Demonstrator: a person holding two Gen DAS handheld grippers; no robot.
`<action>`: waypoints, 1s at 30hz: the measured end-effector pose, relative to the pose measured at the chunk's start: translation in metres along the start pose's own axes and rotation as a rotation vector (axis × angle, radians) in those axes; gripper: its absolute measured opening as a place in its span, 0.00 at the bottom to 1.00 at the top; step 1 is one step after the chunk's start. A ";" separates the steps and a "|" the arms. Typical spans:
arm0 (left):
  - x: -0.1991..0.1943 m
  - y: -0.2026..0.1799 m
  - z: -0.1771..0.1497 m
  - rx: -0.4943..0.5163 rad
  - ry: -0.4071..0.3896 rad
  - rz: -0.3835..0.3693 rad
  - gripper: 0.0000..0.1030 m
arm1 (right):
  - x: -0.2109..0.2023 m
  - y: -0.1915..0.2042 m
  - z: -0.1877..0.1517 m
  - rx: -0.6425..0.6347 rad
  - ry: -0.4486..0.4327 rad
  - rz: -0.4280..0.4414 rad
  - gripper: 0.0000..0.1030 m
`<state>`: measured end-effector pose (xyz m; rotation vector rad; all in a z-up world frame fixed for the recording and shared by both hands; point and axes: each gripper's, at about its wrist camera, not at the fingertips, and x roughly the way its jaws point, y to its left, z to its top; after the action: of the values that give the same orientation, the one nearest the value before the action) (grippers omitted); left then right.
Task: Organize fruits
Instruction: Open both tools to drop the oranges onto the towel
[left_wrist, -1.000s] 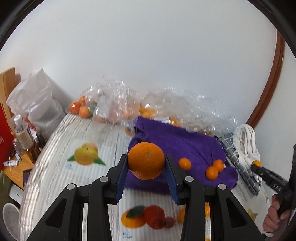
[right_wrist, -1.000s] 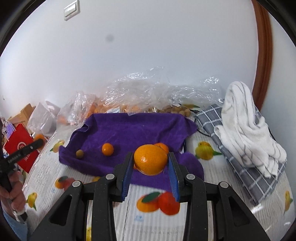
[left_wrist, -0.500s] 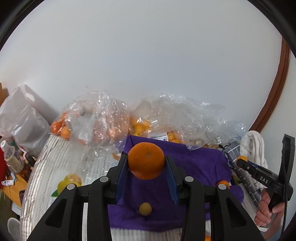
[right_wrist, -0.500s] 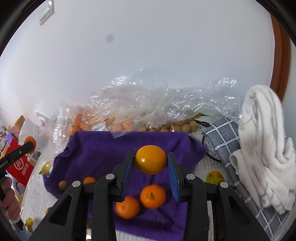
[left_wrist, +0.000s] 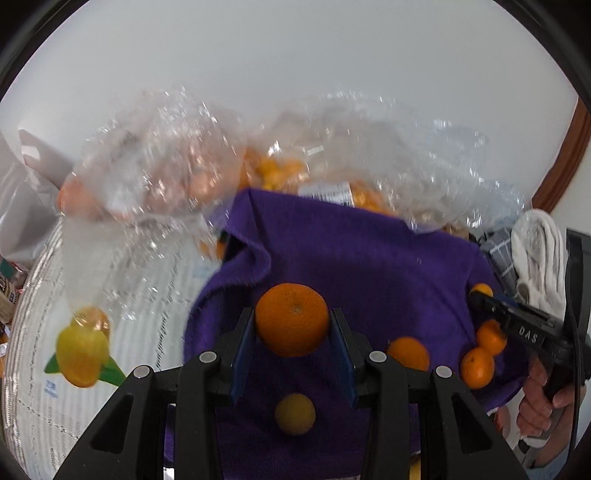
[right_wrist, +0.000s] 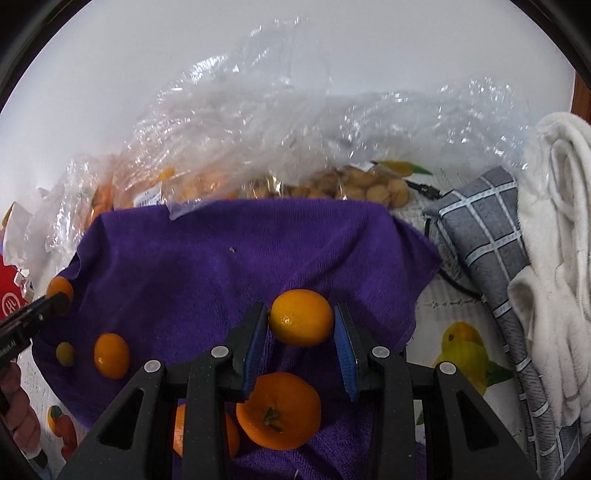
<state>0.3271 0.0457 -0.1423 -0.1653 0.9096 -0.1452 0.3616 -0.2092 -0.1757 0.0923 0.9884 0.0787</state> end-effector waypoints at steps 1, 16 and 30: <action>0.003 -0.001 -0.002 0.009 0.010 0.009 0.37 | 0.003 0.000 0.000 -0.001 0.009 -0.005 0.35; -0.004 -0.015 -0.005 0.052 0.001 -0.044 0.43 | -0.040 0.000 -0.006 0.003 -0.096 -0.088 0.63; -0.098 0.002 -0.044 0.032 -0.172 0.026 0.45 | -0.132 0.013 -0.066 -0.020 -0.149 -0.120 0.65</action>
<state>0.2332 0.0627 -0.0935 -0.1334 0.7376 -0.1192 0.2336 -0.2077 -0.1010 0.0200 0.8422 -0.0275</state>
